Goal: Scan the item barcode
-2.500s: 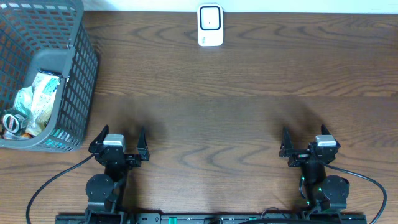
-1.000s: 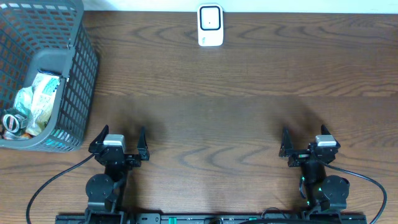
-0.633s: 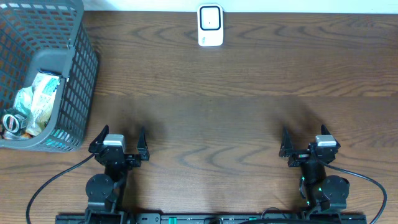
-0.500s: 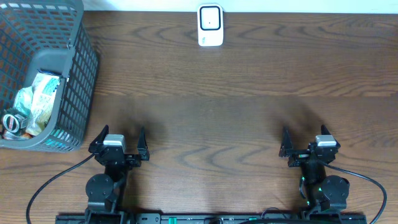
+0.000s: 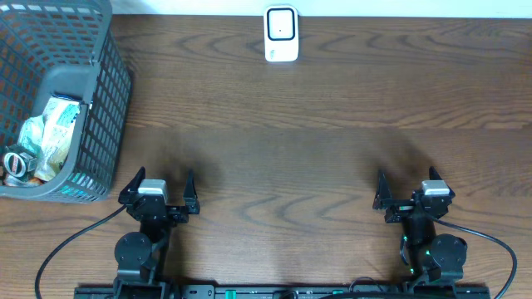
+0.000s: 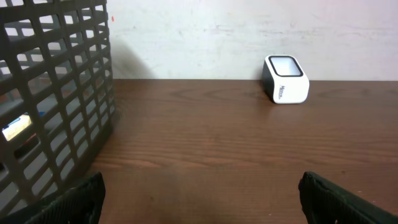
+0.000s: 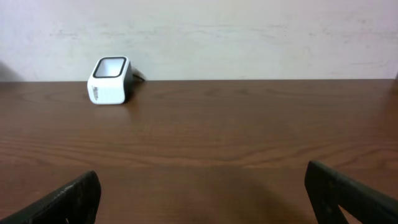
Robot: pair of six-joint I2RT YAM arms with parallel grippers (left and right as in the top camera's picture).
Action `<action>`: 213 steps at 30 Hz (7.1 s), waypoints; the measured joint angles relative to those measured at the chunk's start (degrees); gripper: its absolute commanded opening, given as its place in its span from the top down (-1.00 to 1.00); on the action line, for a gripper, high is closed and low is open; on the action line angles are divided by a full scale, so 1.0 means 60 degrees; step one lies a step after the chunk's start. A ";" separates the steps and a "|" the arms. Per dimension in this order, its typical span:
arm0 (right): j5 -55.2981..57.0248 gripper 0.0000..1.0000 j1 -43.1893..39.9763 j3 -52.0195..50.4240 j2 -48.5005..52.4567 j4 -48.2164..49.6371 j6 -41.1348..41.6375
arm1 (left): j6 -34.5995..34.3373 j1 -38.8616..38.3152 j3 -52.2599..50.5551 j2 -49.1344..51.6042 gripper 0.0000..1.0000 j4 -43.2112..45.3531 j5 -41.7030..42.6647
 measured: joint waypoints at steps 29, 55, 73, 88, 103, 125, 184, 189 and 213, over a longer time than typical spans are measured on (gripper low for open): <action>0.0000 -0.98 0.0000 0.0000 0.0000 0.0000 0.0000 | -0.1213 0.0000 0.0000 0.0000 -0.95 0.0317 0.2790; 0.0000 -0.99 0.0000 0.0000 0.0000 0.0000 0.0000 | -0.3807 0.0000 -0.0051 0.0004 -0.95 0.3679 0.6317; 0.0015 -0.98 0.0000 0.0000 0.0004 0.0000 0.0000 | -0.2506 0.0011 1.1795 0.8123 -0.95 -0.0710 0.5355; 0.0073 -0.99 0.0000 0.0000 0.0004 0.0000 0.0000 | -0.0153 0.4499 2.1686 1.4681 -0.95 -0.7635 0.4244; 0.0076 -0.98 0.0000 0.0000 0.0004 0.0004 0.0000 | 0.1541 0.6561 2.1704 1.7715 -0.95 -1.2054 0.1577; 0.0076 -0.98 0.0000 0.0000 0.0004 0.0000 0.0000 | 0.2295 0.5013 1.9777 2.0662 -0.95 -1.2298 -0.2495; 0.0080 -0.99 0.0000 0.0000 0.0004 0.0004 0.0000 | -0.2371 0.5311 1.6484 1.3060 0.86 -0.3927 0.2215; 0.0076 -0.99 0.0000 0.0000 0.0004 0.0004 0.0000 | -0.4146 0.4648 1.6484 1.2167 0.86 -0.3920 0.3322; 0.0087 -0.99 0.0000 0.0000 0.0004 0.0000 0.0000 | -0.4787 -0.2889 1.6192 1.6604 -0.22 -0.8429 0.2758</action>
